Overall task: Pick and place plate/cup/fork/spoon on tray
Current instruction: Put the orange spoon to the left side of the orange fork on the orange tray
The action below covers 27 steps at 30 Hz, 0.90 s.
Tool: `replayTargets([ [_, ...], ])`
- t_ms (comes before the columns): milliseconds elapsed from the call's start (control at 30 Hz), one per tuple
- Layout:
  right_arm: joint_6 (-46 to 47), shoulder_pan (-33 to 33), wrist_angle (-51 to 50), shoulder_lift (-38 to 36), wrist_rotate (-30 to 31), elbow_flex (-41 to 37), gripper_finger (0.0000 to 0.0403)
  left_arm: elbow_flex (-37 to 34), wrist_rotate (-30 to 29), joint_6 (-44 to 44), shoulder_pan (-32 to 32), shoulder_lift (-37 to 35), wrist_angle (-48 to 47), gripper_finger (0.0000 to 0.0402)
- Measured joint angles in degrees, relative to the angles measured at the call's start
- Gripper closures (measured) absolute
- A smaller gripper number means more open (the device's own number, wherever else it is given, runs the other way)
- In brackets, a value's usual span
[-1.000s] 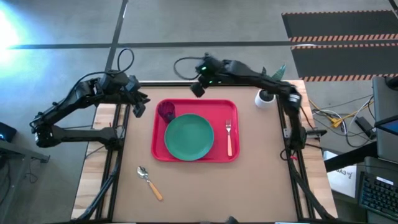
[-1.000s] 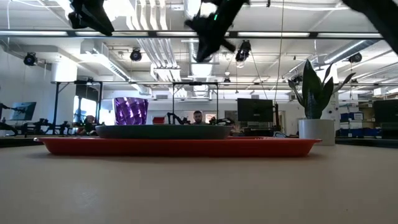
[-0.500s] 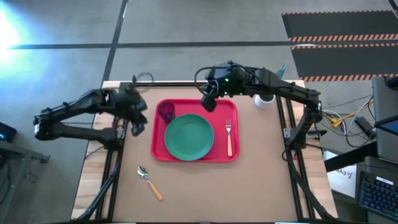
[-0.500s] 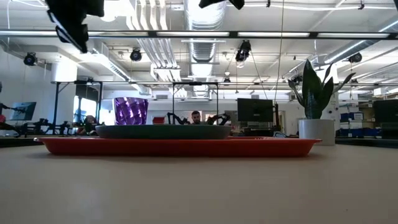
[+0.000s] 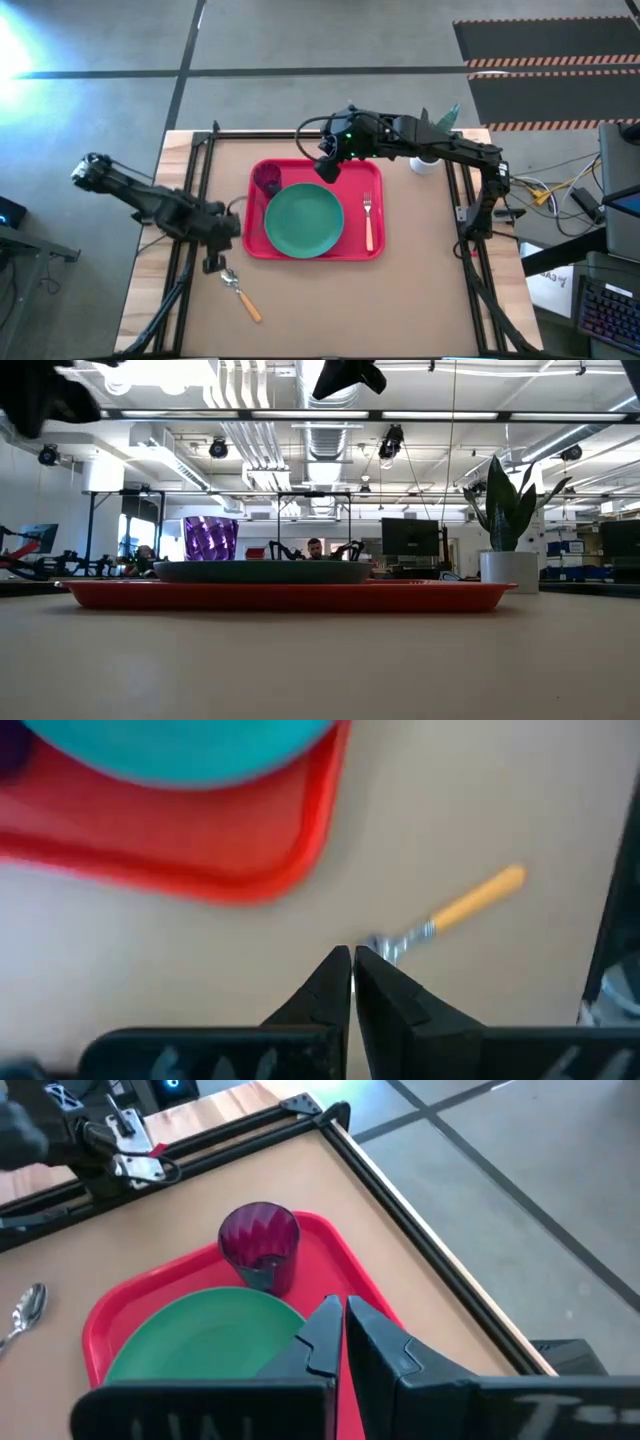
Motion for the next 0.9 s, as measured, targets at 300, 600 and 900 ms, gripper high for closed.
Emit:
replayTargets([
  [300, 0.49, 0.14, 0.18, 0.19, -0.10, -0.35, 0.0394, -0.79, 2.13, -18.66, -12.44, 10.79, -2.78, 0.0402],
  [600, -1.01, 0.65, 0.19, 0.16, -1.53, -0.35, 0.0394, -5.49, 8.40, -30.14, -15.47, 16.30, -0.32, 0.0402],
  [900, -3.66, 1.31, 0.14, 0.08, -5.36, -0.35, 0.0394, -11.84, 12.93, -35.92, -15.47, 15.82, 9.42, 0.0401],
])
